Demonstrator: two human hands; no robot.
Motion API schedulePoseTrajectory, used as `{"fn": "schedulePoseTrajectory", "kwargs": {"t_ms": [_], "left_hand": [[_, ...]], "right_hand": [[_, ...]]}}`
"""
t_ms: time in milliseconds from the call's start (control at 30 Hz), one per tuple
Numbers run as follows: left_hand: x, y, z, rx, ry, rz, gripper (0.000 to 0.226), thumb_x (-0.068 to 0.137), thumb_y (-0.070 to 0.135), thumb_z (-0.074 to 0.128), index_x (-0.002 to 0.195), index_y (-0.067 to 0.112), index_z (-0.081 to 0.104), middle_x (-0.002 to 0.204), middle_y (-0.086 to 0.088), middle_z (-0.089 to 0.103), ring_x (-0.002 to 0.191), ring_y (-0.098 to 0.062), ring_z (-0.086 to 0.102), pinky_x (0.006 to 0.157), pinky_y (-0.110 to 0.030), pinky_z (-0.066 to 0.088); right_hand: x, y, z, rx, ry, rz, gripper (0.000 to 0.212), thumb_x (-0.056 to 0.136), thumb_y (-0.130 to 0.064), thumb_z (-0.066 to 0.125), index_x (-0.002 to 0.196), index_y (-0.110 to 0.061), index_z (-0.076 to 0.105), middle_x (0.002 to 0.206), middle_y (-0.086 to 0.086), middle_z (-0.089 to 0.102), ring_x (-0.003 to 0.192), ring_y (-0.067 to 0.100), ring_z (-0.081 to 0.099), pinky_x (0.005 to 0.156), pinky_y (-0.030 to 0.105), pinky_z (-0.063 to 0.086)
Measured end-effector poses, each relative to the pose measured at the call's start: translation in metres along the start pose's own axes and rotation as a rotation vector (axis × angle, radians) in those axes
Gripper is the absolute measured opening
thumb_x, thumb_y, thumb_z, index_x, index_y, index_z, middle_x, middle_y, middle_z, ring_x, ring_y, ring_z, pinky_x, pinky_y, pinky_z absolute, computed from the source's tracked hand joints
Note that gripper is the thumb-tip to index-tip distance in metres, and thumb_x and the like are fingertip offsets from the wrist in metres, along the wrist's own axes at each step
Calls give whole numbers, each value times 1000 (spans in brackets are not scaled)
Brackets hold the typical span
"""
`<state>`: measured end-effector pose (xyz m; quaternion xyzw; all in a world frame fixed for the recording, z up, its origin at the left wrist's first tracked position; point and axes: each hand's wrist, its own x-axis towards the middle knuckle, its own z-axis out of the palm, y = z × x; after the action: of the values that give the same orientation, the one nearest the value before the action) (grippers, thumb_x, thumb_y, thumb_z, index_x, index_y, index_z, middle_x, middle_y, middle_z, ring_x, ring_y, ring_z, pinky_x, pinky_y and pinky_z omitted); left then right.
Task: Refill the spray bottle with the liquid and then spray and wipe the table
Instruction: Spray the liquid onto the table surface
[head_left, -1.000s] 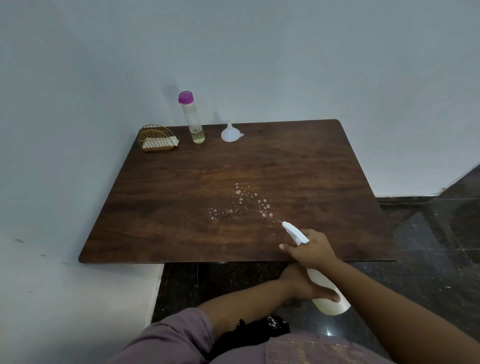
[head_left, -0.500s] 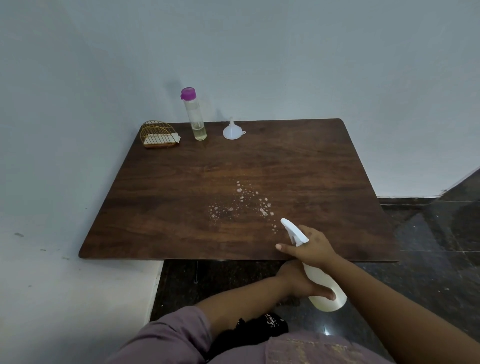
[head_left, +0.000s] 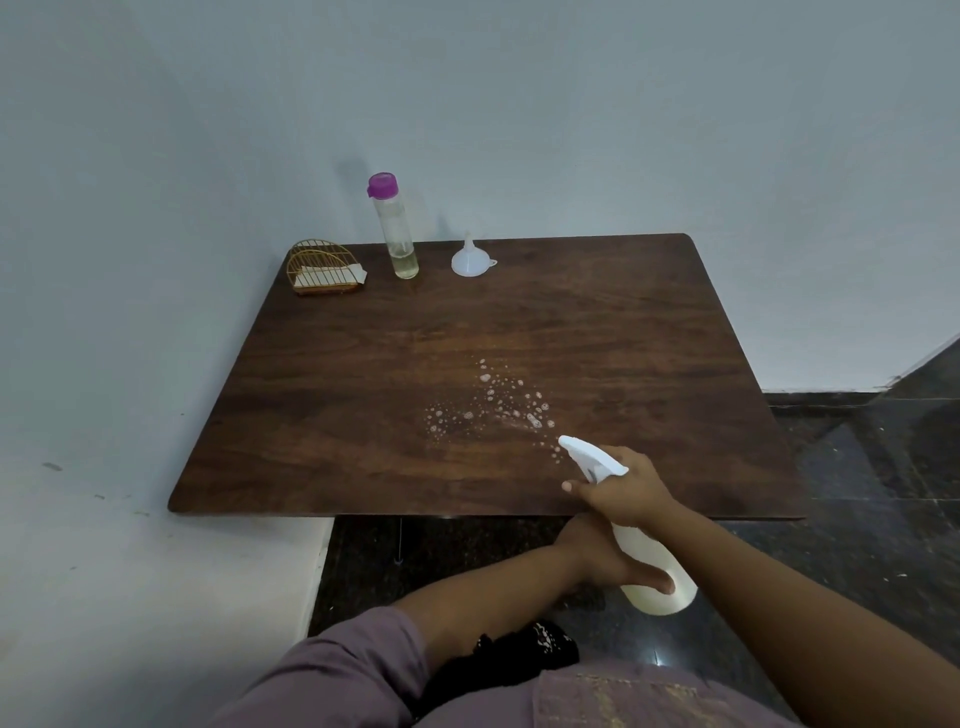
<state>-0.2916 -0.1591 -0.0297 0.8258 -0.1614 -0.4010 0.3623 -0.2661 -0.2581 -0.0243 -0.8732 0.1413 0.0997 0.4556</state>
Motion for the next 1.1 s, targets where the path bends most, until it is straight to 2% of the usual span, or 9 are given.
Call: {"fn": "schedulePoseTrajectory", "kwargs": {"t_ms": [133, 267, 367, 433, 567, 633, 800, 967, 1100], "left_hand": [[-4, -1, -4, 18, 11, 8, 138, 15, 87, 52, 138, 24, 43, 142, 0, 48, 131, -17, 46, 108, -36, 42], [-2, -4, -6, 7, 10, 28, 125, 21, 78, 74, 132, 26, 50, 136, 3, 54, 125, -15, 51, 103, -31, 45], [0, -5, -7, 8, 9, -1, 87, 56, 49, 88, 131, 23, 52, 136, 1, 53, 127, -18, 50, 104, -34, 46], [3, -9, -7, 12, 20, 9, 78, 66, 41, 88, 132, 24, 51, 139, 0, 50, 129, -18, 47, 107, -36, 44], [3, -11, -10, 36, 28, 2, 78, 59, 49, 87, 127, 27, 56, 133, 3, 57, 124, -17, 54, 102, -38, 48], [5, -12, -12, 56, 31, 24, 75, 62, 44, 88, 127, 26, 55, 134, 2, 56, 124, -17, 53, 103, -36, 48], [11, -14, -25, 57, 39, 77, 82, 64, 33, 91, 132, 22, 48, 136, 2, 51, 126, -16, 48, 101, -30, 46], [14, -15, -31, 32, 37, 57, 75, 65, 32, 91, 128, 23, 52, 120, 11, 47, 124, -15, 49, 96, -27, 46], [15, -12, -32, 17, 58, 69, 86, 62, 36, 91, 135, 21, 46, 126, 7, 49, 127, -16, 48, 99, -28, 46]], "right_hand": [[3, 0, -3, 28, -137, 20, 38, 62, -41, 87, 84, -25, 61, 81, -8, 61, 79, 10, 60, 71, 22, 46], [0, -3, -1, 138, -42, 38, 33, 71, -26, 84, 94, -26, 61, 85, -15, 57, 79, 6, 56, 66, 15, 42], [0, -3, 1, 146, -28, 76, 44, 72, -28, 83, 107, -24, 58, 97, -11, 57, 90, 9, 56, 72, 19, 43], [1, -3, 0, 91, -93, 60, 45, 70, -36, 84, 106, -25, 60, 98, -10, 60, 92, 11, 58, 77, 24, 45], [3, -5, -6, 155, -202, 11, 28, 75, -33, 80, 99, -24, 68, 95, -3, 70, 93, 16, 65, 88, 36, 52], [4, -6, -5, 186, -188, -10, 21, 73, -33, 82, 87, -24, 70, 86, -2, 71, 86, 17, 67, 83, 36, 54], [7, -13, 6, 99, 91, -57, 40, 64, -39, 87, 60, -15, 55, 62, -1, 56, 62, 11, 57, 63, 30, 48], [16, -14, 2, -12, -13, -43, 42, 62, -50, 84, 81, -19, 63, 83, -5, 65, 80, 9, 61, 68, 22, 46], [20, -14, 4, 94, 75, -56, 44, 65, -44, 84, 59, -13, 53, 59, -6, 57, 57, 6, 55, 58, 23, 43]]}}
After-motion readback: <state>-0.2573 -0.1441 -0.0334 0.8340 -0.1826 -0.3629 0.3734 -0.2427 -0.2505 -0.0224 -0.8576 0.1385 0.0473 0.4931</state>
